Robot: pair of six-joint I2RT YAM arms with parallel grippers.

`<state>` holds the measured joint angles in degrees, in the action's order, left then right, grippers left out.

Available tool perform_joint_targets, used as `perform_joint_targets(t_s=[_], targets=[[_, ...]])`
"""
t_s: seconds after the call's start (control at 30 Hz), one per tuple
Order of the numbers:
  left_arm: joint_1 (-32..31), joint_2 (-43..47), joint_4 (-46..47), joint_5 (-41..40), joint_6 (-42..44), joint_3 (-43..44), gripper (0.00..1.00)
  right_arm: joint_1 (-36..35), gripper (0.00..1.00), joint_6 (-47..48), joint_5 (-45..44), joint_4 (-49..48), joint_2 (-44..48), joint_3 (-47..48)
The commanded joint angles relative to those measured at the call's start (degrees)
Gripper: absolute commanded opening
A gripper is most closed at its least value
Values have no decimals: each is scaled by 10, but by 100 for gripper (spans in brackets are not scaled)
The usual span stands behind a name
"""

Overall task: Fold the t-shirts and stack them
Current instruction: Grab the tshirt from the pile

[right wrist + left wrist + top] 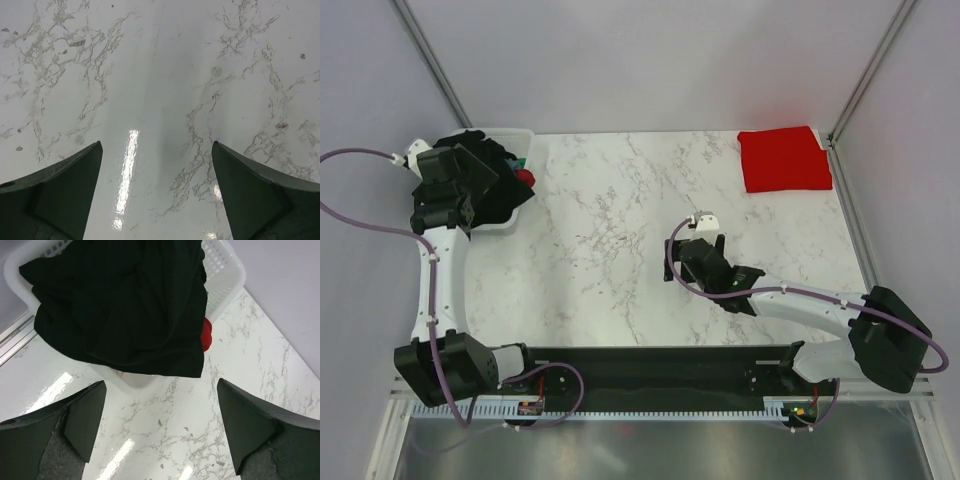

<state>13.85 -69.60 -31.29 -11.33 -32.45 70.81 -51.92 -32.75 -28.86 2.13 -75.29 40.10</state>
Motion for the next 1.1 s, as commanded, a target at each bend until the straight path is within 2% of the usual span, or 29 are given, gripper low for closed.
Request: perform_joint_targets(t_s=[0.0, 0.27, 0.47, 0.73, 0.77, 0.87, 0.9, 0.97, 1.0, 1.07], targets=[[-2, -25, 33, 29, 48, 43, 99, 4, 98, 1, 6, -17, 22, -5], [0, -162, 4, -17, 58, 167, 92, 14, 98, -1, 18, -37, 31, -16], [0, -232, -15, -46, 62, 226, 89, 21, 98, -4, 24, -42, 37, -23], [0, -314, -18, -51, 59, 263, 71, 30, 98, -5, 35, -49, 38, -27], [0, -319, -20, -48, 62, 274, 68, 30, 98, -5, 36, -49, 40, -27], [-1, -338, -20, -43, 57, 289, 50, 32, 98, -6, 38, -51, 37, -28], [0, -343, -21, -39, 56, 294, 36, 34, 98, -6, 40, -52, 36, -28], [0, -355, -21, -33, 55, 308, 19, 35, 98, -6, 42, -52, 35, -27], [0, -359, -22, -22, 55, 313, 3, 36, 98, -6, 42, -52, 35, -27], [0, -369, -28, -13, 55, 333, 2, 36, 98, -6, 43, -53, 35, -27]])
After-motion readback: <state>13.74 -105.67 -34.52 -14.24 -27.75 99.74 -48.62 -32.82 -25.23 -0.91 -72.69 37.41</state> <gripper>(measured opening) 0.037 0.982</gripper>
